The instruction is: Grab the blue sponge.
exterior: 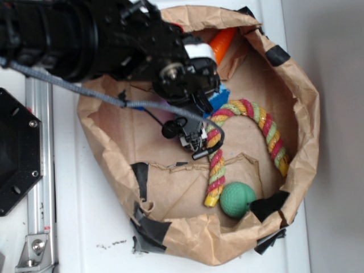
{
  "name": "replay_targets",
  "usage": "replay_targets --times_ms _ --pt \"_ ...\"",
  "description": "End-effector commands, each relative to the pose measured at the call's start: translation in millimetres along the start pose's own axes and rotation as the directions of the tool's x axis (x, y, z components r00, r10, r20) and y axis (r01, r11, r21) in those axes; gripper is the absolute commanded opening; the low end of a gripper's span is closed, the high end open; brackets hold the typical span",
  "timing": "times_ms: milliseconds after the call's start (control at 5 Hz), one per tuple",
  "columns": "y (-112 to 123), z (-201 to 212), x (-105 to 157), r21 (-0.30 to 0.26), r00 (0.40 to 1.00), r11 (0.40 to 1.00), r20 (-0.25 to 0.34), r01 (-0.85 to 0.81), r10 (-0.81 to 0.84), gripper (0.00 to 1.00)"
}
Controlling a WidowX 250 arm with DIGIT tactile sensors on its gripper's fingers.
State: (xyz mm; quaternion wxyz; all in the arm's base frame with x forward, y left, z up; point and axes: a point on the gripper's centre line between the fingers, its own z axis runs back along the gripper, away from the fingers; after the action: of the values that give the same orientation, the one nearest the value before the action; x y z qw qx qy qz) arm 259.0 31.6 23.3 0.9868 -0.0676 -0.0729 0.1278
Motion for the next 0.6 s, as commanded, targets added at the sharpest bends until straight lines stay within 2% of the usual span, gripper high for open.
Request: replay_targets --times_ms 0,200,400 --pt "-23.0 68.3 12.2 0.009 0.976 0.980 0.082 0.200 -0.200 0.00" --pt "-46.9 100.6 -0.5 0.036 0.936 0.937 0.053 0.347 -0.349 0.00" --pt "-54.4 127.8 -1.7 0.062 0.916 0.916 0.049 0.396 -0.399 0.00"
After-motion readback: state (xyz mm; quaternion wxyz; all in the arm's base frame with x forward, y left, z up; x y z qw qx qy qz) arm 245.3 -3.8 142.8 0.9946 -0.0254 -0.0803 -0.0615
